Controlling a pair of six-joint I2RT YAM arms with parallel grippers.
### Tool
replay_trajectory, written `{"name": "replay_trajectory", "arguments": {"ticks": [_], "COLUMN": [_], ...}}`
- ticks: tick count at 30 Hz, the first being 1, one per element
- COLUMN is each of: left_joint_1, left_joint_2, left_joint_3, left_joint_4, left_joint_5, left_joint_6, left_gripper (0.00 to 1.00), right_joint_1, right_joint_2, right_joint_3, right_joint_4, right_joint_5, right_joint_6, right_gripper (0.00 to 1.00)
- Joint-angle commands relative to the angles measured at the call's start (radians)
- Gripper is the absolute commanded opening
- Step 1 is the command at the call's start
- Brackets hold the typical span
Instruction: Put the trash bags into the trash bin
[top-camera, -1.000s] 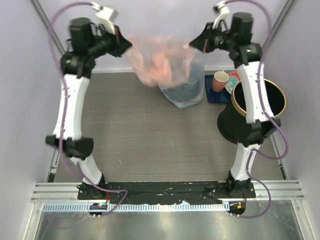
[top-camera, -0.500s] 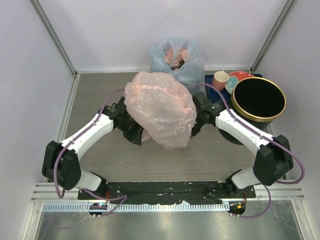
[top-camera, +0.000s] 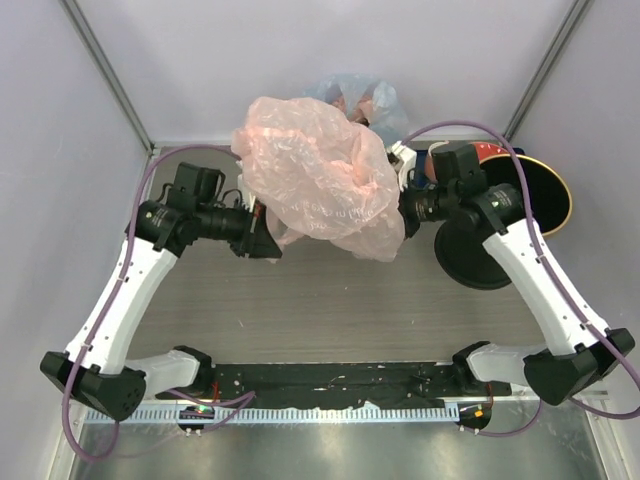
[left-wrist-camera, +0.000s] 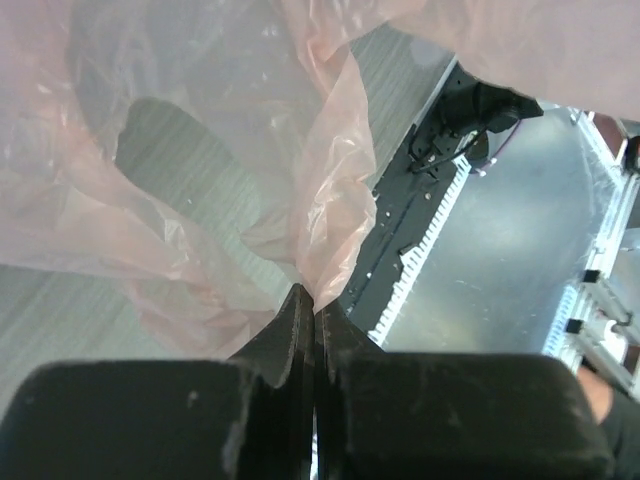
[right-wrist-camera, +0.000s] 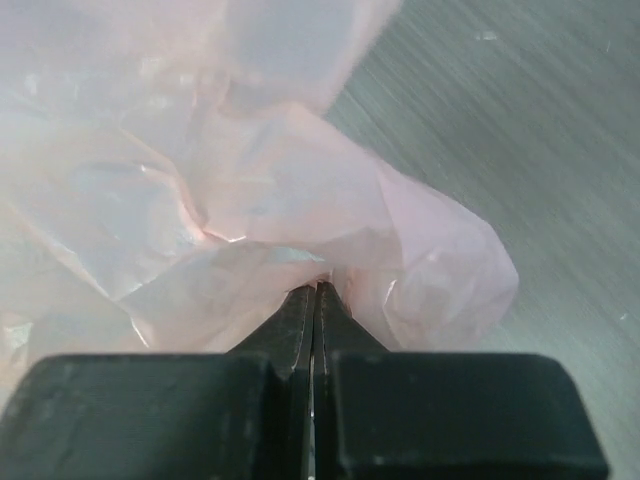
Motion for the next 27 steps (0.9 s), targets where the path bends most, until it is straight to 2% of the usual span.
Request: {"name": "replay_trajectory", "arguments": {"ticks": [1,3,4,6,8,9,12,14,15,16,17,19,20,22,23,26,27], "left_joint_1": [0.019,0.019,0.019,0.019,0.014,0.014,0.051,0.103,0.188,0.239,0.334,0.394,0.396,0.396,0.39,0.379,0.376], "left_joint_2": [-0.054,-0.047,-0.038,-0.034,-0.044,-0.05,-0.057,-0.062,-0.065,-0.071,-0.079,-0.103,-0.131,-0.159,-0.175,-0.177,-0.182], "left_joint_3": [-0.121,-0.272,-0.316,-0.416,-0.432,-0.418,-0.305,-0.208,-0.18,-0.16,-0.169,-0.203,-0.203,-0.182,-0.186,-0.214,-0.221], "left_joint_4": [-0.003,-0.024,-0.041,-0.058,-0.064,-0.058,0.021,0.163,0.222,0.3,0.522,0.741,0.82,0.757,0.755,0.755,0.753], "left_joint_5": [0.035,0.009,0.056,0.205,0.292,0.399,0.539,0.569,0.575,0.578,0.585,0.543,0.514,0.431,0.425,0.435,0.438], "left_joint_6": [-0.098,-0.098,-0.076,-0.062,-0.041,-0.033,-0.103,-0.252,-0.301,-0.476,-0.577,-0.778,-0.754,-0.653,-0.61,-0.615,-0.613], "left_gripper": [0.0,0.0,0.0,0.0,0.0,0.0,0.0,0.0,0.0,0.0,0.0,0.0,0.0,0.0,0.0,0.0,0.02], "right_joint_1": [-0.026,-0.026,-0.026,-0.025,-0.017,-0.017,-0.031,-0.076,-0.1,-0.13,-0.177,-0.195,-0.193,-0.192,-0.186,-0.123,-0.08], "right_joint_2": [0.035,0.066,0.075,0.08,0.116,0.13,0.152,0.15,0.156,0.166,0.185,0.205,0.21,0.198,0.184,0.158,0.173], "right_joint_3": [-0.227,-0.329,-0.393,-0.389,-0.342,-0.328,-0.235,-0.143,-0.103,-0.025,0.011,0.118,0.141,0.128,0.108,0.033,0.034], "right_joint_4": [-0.074,-0.108,-0.115,-0.099,-0.138,-0.155,-0.218,-0.243,-0.253,-0.263,-0.266,-0.252,-0.179,0.009,0.249,0.645,0.692], "right_joint_5": [-0.029,0.015,0.011,-0.058,-0.13,-0.188,-0.277,-0.331,-0.343,-0.371,-0.38,-0.377,-0.371,-0.392,-0.403,-0.393,-0.383], "right_joint_6": [0.069,0.023,0.024,0.024,0.024,0.024,-0.022,-0.022,-0.023,-0.022,0.003,0.017,0.093,0.278,0.482,0.738,0.818], "right_gripper": [0.01,0.01,0.01,0.01,0.01,0.01,0.01,0.01,0.01,0.01,0.01,0.01,0.01,0.01,0.01,0.01,0.01]}}
